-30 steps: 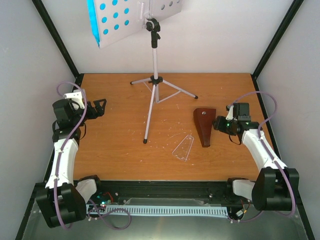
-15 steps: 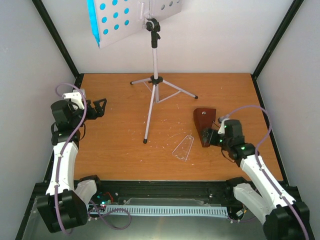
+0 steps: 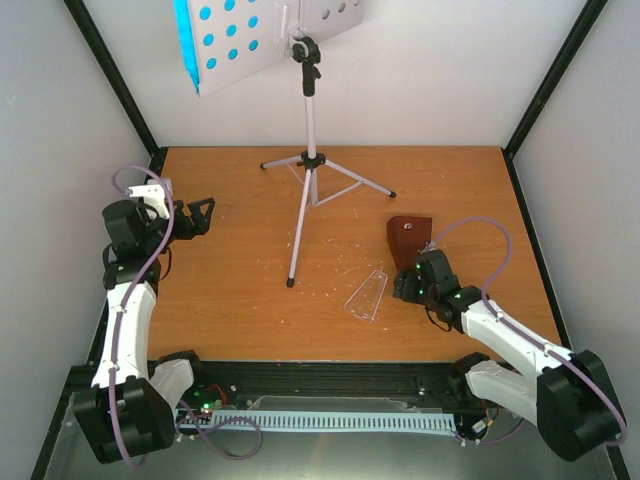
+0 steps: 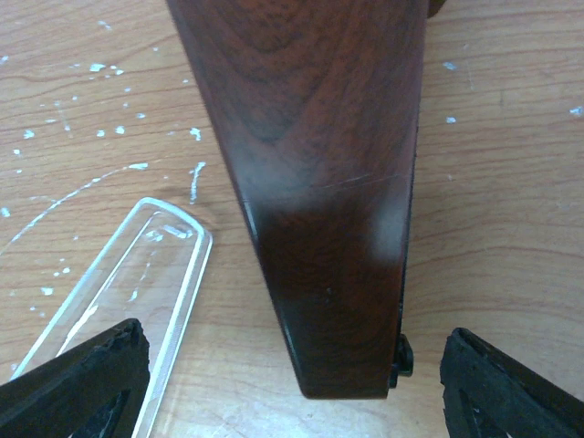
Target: Pack up the instrument practice props
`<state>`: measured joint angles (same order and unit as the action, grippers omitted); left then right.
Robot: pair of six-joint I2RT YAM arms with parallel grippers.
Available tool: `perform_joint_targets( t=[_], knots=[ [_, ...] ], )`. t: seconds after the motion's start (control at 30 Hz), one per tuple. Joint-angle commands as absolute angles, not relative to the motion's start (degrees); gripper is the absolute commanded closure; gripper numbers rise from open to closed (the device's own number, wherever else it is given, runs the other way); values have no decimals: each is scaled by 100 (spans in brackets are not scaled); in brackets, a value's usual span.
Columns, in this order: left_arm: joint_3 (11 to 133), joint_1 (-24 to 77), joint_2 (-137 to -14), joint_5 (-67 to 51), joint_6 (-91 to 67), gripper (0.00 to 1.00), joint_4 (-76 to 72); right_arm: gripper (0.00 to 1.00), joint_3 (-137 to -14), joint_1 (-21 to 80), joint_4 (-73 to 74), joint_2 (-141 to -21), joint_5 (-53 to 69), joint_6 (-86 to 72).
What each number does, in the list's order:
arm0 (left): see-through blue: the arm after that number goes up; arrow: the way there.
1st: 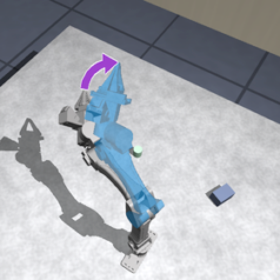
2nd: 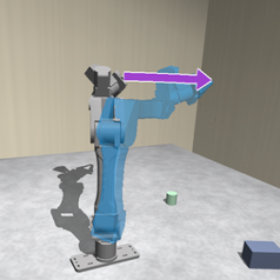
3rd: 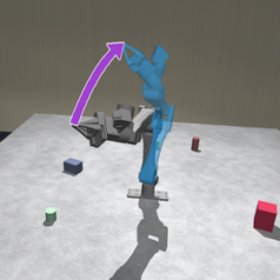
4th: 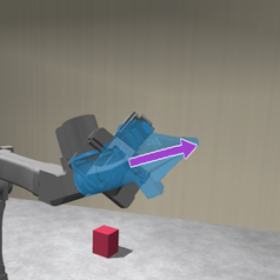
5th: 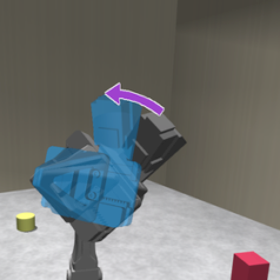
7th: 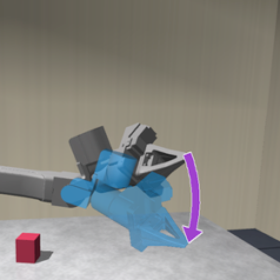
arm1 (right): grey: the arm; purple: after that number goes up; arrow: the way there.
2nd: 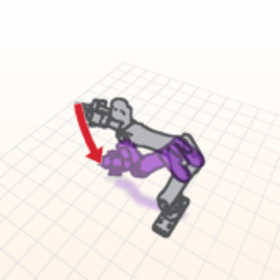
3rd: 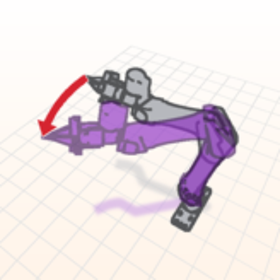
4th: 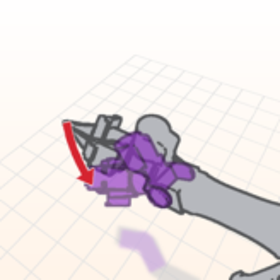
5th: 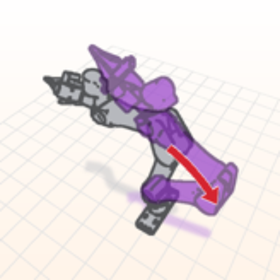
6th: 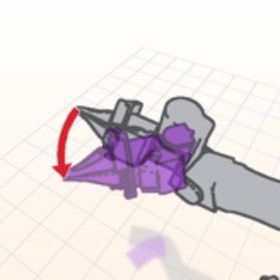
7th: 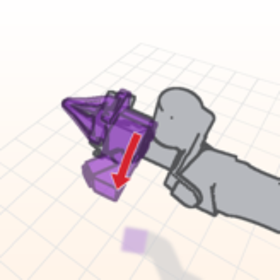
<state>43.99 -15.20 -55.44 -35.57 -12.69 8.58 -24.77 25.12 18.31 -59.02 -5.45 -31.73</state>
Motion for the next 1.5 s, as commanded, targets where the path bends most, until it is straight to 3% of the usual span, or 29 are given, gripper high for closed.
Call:
perform_joint_targets(
  t=[0.0, 0.33, 0.5, 0.67, 0.83, 1.13, 1.47],
  knots=[
    [4538, -1521, -5385, -3448, -1087, 1, 772, 22, -2433, 2593, 1501, -6144, -931, -3008],
    [4588, -1521, -5638, -3203, -950, 1, 867, 35, -2863, 2607, 1264, -7051, -969, -2652],
    [4553, -1519, -5714, -3059, -910, 1, 871, 35, -2948, 2669, 1300, -7232, -1008, -2558],
    [4662, -1521, -5877, -3062, -863, 1, 1095, 28, -3080, 2678, 1360, -7494, -1035, -2537],
    [4638, -1521, -5768, -2936, -823, 1, 1077, 33, -3231, 2753, 1442, -7760, -1029, -2473],
    [4673, -1521, -5488, -2570, -844, 1, 1192, 54, -3191, 3013, 1574, -7557, -1520, -2669],
    [4664, -1515, -5348, -2800, -940, 0, 1169, 55, -3971, 3177, 3105, -6394, -1701, -3049]
  ],
)
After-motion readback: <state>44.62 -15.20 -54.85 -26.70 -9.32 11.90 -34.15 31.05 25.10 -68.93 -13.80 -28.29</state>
